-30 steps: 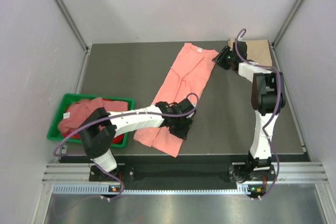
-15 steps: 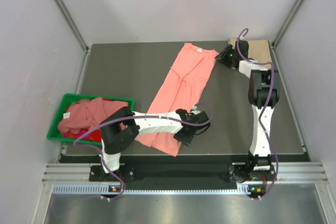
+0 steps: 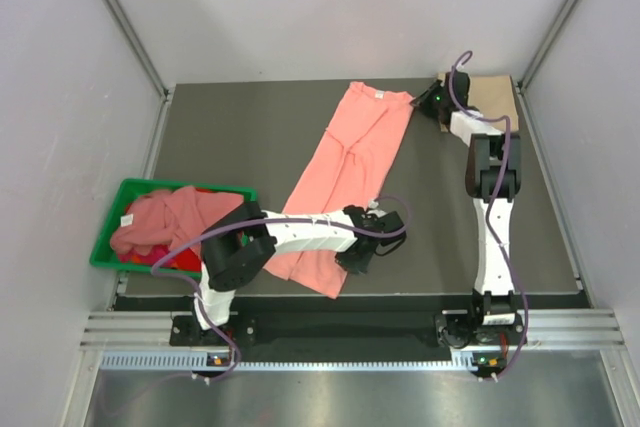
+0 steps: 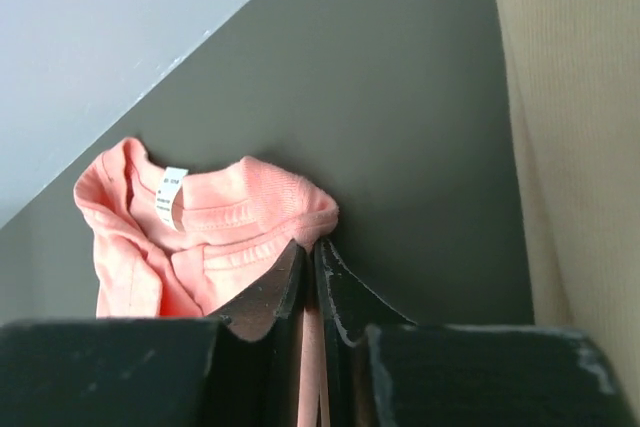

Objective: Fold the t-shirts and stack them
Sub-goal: Fold the tshirt

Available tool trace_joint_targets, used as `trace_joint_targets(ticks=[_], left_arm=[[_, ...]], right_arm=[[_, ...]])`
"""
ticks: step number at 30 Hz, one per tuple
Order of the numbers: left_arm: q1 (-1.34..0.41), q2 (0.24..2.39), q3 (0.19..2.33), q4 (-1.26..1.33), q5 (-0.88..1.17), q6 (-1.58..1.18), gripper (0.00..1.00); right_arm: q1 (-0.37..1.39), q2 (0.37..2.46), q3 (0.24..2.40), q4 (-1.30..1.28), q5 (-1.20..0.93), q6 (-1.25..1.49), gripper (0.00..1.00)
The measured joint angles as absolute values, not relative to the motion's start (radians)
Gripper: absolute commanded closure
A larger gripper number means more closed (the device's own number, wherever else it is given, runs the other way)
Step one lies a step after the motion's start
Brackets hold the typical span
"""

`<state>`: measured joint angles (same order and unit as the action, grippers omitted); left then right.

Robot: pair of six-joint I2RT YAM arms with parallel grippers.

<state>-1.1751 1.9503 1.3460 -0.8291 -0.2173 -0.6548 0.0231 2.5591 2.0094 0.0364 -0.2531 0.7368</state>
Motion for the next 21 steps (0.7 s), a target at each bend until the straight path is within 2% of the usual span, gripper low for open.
trace_joint_targets(ticks=[4,12,15,18,20,21], left_arm=[[-1.174,1.987,1.395,-0.853,-0.19,-0.643,1.0],[-1.166,2.099,1.57,-0.878,-0.11,-0.636,1.0],[-1.166,2.168,1.681,-0.895,-0.081,-0.632,1.0],[-1.166,2.23,1.783,-0.901,-0.046,-0.63,1.0],[-1.166,2.265,1.842,-0.902,-0.021,-0.63,0.93],[-1.166,2.278,1.862,-0.899,-0.008,-0.63,0.86]], right_arm=[[0.023,2.594,2.065,0.033,-0.25,0.737,1.0],[0.014,2.693,2.223,0.028,-0.255,0.74,0.99],[0.0,2.729,2.284,0.027,-0.249,0.733,0.93],[-0.01,2.738,2.307,0.014,-0.224,0.716,0.75],[-0.018,2.737,2.319,0.006,-0.209,0.703,0.62],[-0.023,2.735,2.319,0.006,-0.203,0.7,0.6]])
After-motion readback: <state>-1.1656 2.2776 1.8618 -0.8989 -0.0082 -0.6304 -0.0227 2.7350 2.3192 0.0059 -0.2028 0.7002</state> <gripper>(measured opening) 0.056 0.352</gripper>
